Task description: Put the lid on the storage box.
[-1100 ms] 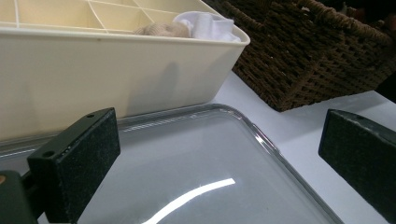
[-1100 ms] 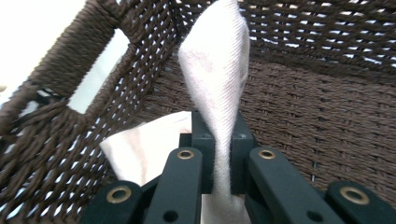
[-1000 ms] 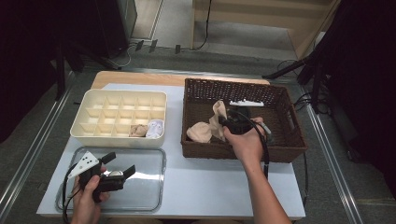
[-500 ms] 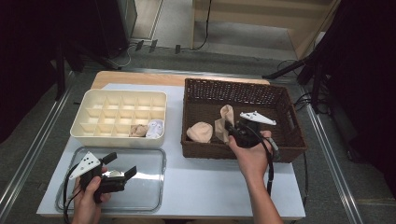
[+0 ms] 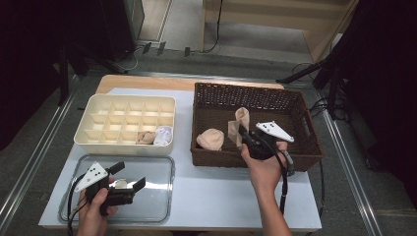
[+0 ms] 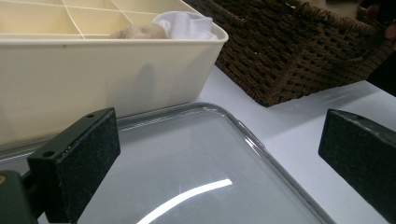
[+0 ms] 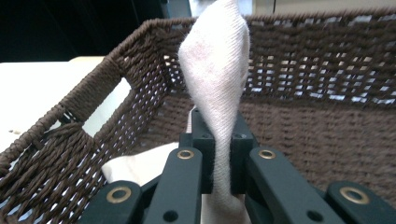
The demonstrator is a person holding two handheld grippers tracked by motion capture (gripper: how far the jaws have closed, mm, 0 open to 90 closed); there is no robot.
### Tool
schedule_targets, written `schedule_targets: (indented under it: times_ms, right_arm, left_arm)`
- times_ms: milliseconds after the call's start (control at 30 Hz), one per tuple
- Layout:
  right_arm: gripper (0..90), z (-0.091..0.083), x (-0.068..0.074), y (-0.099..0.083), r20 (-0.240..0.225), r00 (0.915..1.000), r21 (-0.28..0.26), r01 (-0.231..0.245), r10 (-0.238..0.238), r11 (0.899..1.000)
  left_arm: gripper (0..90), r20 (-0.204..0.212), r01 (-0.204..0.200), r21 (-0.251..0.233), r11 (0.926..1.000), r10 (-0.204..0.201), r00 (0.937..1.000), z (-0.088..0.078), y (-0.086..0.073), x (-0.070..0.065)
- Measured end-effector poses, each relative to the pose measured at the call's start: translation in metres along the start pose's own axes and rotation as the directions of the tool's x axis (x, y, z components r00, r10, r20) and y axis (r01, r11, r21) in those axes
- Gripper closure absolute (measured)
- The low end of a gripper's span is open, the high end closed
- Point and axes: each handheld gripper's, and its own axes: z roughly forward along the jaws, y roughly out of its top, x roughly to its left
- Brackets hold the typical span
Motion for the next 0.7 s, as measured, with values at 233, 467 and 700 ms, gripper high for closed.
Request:
schedule_targets:
  times_ms: [233,467,700]
  right_arm:
    - [86.4,-0.005,0.002,0.001,0.002,1.0000,-0.065,0.006,-0.006,0.998]
    - [86.5,-0.014,0.001,0.004,0.004,1.0000,-0.107,0.006,-0.006,0.994]
    - [86.5,-0.027,0.002,0.009,-0.017,0.9997,-0.128,-0.019,0.017,0.992]
  left_arm:
    - [0.0,-0.002,-0.004,0.004,1.0000,0.004,1.0000,0.001,-0.001,-0.001]
    - [0.0,0.000,-0.008,0.008,0.9999,0.008,1.0000,0.001,-0.001,-0.001]
    - [0.0,0.000,-0.015,0.011,0.9998,0.015,0.9999,0.002,-0.002,-0.003]
